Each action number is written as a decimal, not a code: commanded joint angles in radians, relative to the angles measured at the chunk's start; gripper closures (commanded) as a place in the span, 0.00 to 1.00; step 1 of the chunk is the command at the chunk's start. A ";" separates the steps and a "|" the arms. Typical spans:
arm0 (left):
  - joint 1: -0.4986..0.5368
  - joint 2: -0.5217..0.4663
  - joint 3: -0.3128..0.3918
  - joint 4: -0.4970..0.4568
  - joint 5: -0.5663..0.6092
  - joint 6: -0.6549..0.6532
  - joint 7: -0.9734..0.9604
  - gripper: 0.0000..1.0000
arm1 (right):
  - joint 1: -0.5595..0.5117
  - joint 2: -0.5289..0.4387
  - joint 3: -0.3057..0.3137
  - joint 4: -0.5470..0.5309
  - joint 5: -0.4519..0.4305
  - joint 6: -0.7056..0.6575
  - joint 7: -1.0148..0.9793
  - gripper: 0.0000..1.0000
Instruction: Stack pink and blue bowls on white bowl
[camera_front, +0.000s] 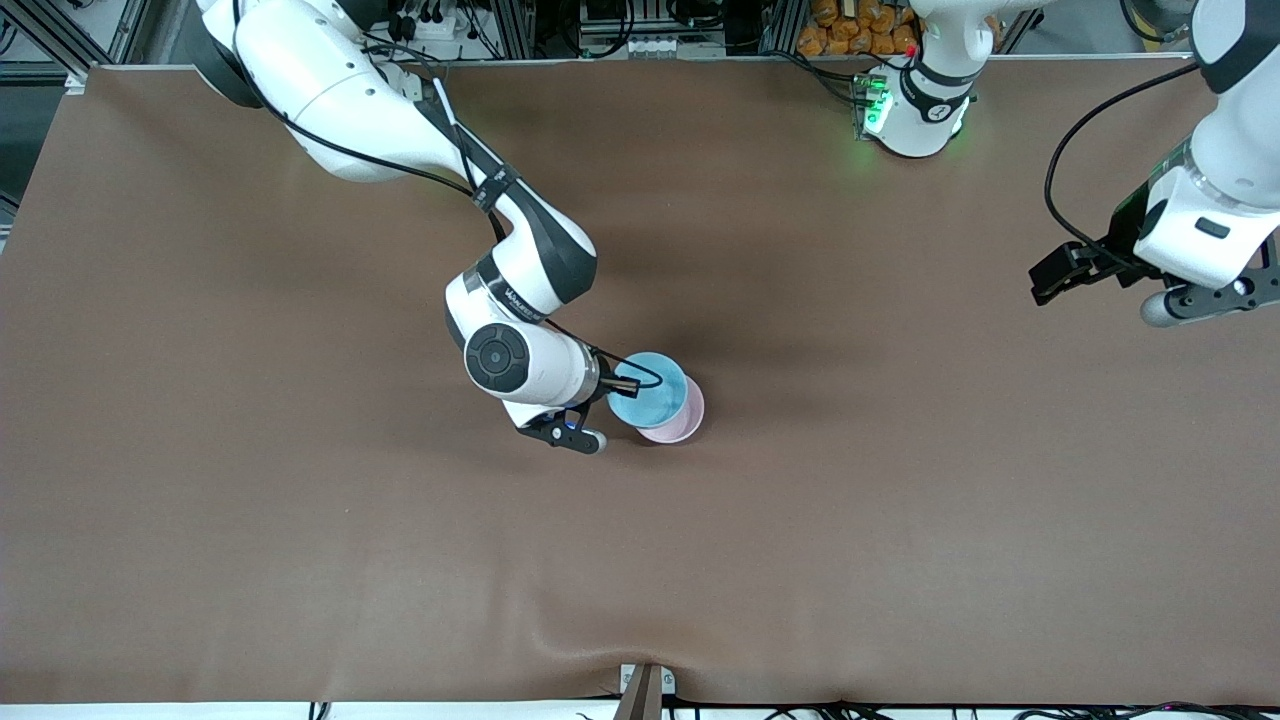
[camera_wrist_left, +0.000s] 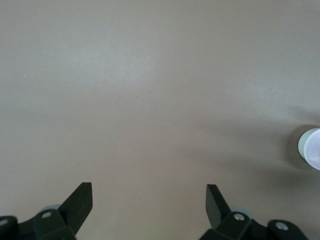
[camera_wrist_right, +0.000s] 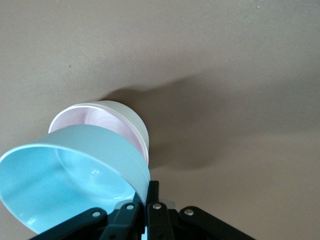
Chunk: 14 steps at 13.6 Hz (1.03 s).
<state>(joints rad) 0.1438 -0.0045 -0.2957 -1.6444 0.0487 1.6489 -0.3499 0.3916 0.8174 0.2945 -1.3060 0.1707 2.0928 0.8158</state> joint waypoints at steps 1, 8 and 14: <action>0.013 -0.031 -0.025 -0.009 0.005 -0.007 0.023 0.00 | 0.016 0.020 0.000 0.025 0.010 0.024 0.019 1.00; 0.019 -0.011 -0.013 0.063 0.010 -0.029 0.109 0.00 | 0.039 0.037 0.000 0.025 0.009 0.035 0.042 1.00; -0.146 0.001 0.166 0.081 -0.001 0.045 0.114 0.00 | 0.039 0.045 -0.002 0.024 0.007 0.065 0.032 1.00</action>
<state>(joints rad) 0.0957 -0.0118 -0.2505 -1.5909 0.0486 1.6917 -0.2549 0.4246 0.8478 0.2945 -1.3059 0.1721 2.1519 0.8409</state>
